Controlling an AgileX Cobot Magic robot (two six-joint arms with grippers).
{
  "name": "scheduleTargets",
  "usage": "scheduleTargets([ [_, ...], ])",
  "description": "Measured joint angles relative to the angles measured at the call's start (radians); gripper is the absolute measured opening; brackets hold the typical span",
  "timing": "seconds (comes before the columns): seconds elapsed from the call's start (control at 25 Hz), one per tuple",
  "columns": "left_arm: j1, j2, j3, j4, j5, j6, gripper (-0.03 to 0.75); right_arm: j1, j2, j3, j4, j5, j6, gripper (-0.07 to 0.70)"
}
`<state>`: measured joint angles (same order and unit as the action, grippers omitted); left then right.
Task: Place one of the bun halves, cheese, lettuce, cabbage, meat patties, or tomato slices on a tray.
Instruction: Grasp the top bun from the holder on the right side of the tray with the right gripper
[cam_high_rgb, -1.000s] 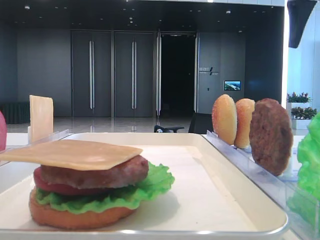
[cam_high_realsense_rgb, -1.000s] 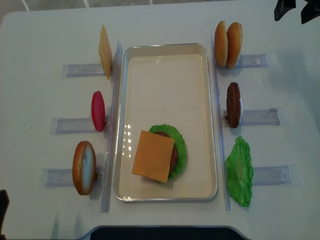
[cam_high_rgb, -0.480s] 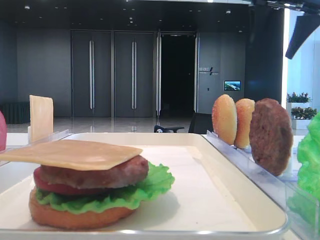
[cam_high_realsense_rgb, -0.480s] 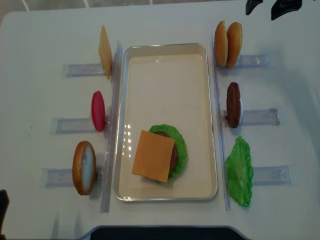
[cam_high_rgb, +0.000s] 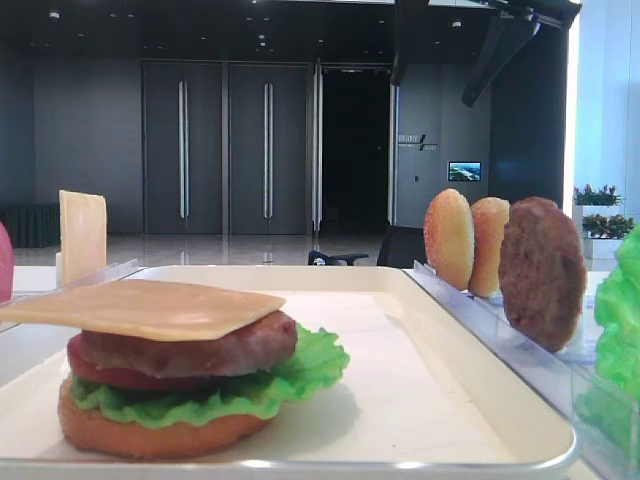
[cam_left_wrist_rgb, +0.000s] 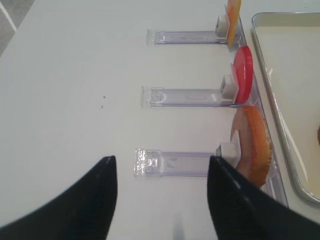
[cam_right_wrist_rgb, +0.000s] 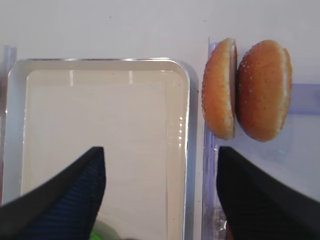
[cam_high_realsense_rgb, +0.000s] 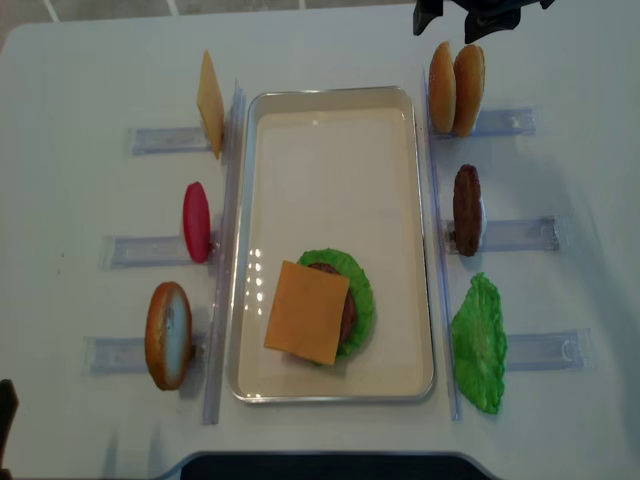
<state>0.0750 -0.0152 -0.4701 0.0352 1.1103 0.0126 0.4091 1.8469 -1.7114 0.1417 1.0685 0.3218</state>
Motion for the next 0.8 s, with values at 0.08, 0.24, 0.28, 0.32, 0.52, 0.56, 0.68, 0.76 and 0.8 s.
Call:
scheduleTargets([
  [0.08, 0.0, 0.0, 0.0, 0.0, 0.0, 0.0, 0.433, 0.002, 0.01, -0.001, -0.006, -0.004, 0.002, 0.48],
  [0.24, 0.0, 0.0, 0.0, 0.0, 0.0, 0.0, 0.432, 0.002, 0.033, -0.001, -0.018, -0.008, 0.001, 0.48],
  [0.28, 0.0, 0.0, 0.0, 0.0, 0.0, 0.0, 0.432, 0.002, 0.039, -0.001, -0.018, -0.012, -0.001, 0.48],
  [0.32, 0.0, 0.0, 0.0, 0.0, 0.0, 0.0, 0.432, 0.002, 0.047, -0.001, -0.018, -0.017, -0.006, 0.48],
  [0.52, 0.0, 0.0, 0.0, 0.0, 0.0, 0.0, 0.413, 0.002, 0.079, -0.002, -0.018, -0.042, -0.018, 0.48],
  [0.56, 0.0, 0.0, 0.0, 0.0, 0.0, 0.0, 0.41, 0.002, 0.085, -0.002, -0.019, -0.044, -0.021, 0.48],
  [0.68, 0.0, 0.0, 0.0, 0.0, 0.0, 0.0, 0.392, 0.002, 0.101, -0.002, -0.027, -0.056, -0.033, 0.48],
  [0.76, 0.0, 0.0, 0.0, 0.0, 0.0, 0.0, 0.379, 0.002, 0.112, -0.002, -0.035, -0.06, -0.035, 0.48],
  [0.8, 0.0, 0.0, 0.0, 0.0, 0.0, 0.0, 0.372, 0.002, 0.116, -0.002, -0.041, -0.062, -0.036, 0.48],
])
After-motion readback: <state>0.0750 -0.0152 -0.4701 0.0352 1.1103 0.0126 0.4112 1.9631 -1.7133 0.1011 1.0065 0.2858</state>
